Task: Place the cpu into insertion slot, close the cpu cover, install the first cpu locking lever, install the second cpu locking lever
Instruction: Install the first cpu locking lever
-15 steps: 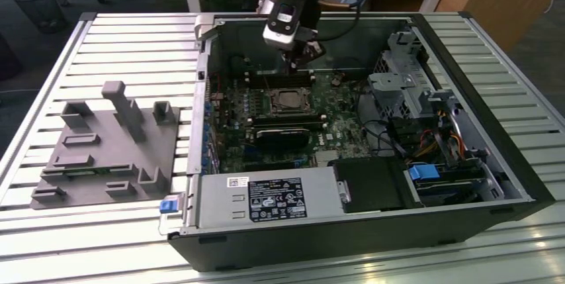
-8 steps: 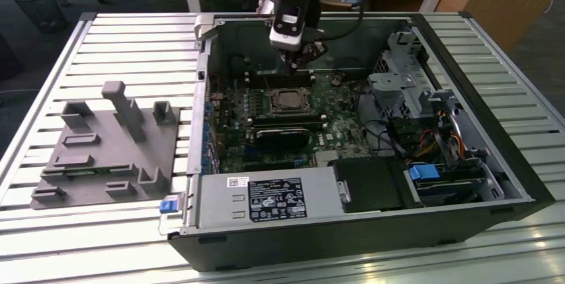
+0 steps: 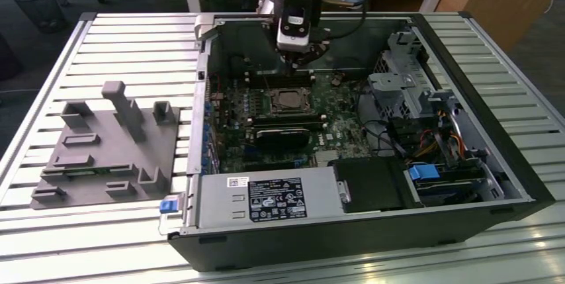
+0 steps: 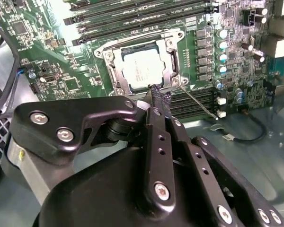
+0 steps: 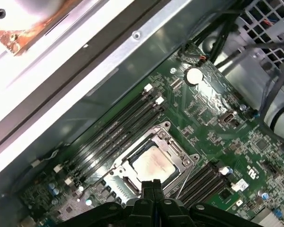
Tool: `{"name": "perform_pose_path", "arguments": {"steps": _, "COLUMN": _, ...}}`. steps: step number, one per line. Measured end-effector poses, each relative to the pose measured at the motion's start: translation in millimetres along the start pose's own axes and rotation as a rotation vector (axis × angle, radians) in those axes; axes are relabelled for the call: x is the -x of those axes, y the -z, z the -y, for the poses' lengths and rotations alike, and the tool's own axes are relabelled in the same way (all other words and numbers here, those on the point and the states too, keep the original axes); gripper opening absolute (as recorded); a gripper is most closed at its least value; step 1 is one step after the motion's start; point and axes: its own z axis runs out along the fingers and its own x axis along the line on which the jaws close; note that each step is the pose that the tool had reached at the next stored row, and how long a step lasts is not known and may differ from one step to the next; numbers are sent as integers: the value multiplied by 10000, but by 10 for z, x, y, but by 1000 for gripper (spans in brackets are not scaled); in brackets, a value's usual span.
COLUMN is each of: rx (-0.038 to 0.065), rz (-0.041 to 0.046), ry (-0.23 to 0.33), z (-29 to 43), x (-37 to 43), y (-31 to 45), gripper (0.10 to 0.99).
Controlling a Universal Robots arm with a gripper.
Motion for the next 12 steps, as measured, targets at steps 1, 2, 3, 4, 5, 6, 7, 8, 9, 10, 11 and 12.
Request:
{"name": "perform_pose_path", "arguments": {"steps": 1, "rx": 1, "rz": 2, "ry": 79, "z": 0, "x": 0, "y": -1, "gripper": 106}}
{"name": "perform_pose_path", "arguments": {"steps": 2, "rx": 0, "rz": 3, "ry": 198, "z": 0, "x": 0, "y": -3, "gripper": 106}}
{"name": "perform_pose_path", "arguments": {"steps": 3, "rx": 1, "rz": 2, "ry": 349, "z": 0, "x": 0, "y": -5, "gripper": 106}}
{"name": "perform_pose_path", "arguments": {"steps": 4, "rx": -2, "rz": 0, "ry": 527, "z": 0, "x": 0, "y": -8, "gripper": 106}}
{"name": "perform_pose_path", "arguments": {"steps": 5, "rx": -7, "rz": -2, "ry": 704, "z": 1, "x": -1, "y": -9, "gripper": 106}}
{"name": "perform_pose_path", "arguments": {"steps": 6, "rx": -12, "rz": -5, "ry": 884, "z": 1, "x": -1, "y": -11, "gripper": 106}}
{"name": "perform_pose_path", "arguments": {"steps": 7, "rx": -16, "rz": -8, "ry": 1064, "z": 1, "x": 0, "y": -12, "gripper": 106}}
{"name": "perform_pose_path", "arguments": {"steps": 8, "rx": -19, "rz": -11, "ry": 1246, "z": 1, "x": 0, "y": -14, "gripper": 106}}
{"name": "perform_pose_path", "arguments": {"steps": 9, "rx": -23, "rz": -14, "ry": 1435, "z": 1, "x": 0, "y": -15, "gripper": 106}}
{"name": "perform_pose_path", "arguments": {"steps": 10, "rx": -28, "rz": -17, "ry": 1642, "z": 1, "x": 0, "y": -16, "gripper": 106}}
{"name": "perform_pose_path", "arguments": {"steps": 11, "rx": -32, "rz": -20, "ry": 1824, "z": 1, "x": 0, "y": -16, "gripper": 106}}
{"name": "perform_pose_path", "arguments": {"steps": 12, "rx": -36, "rz": -23, "ry": 2007, "z": 1, "x": 0, "y": -17, "gripper": 106}}
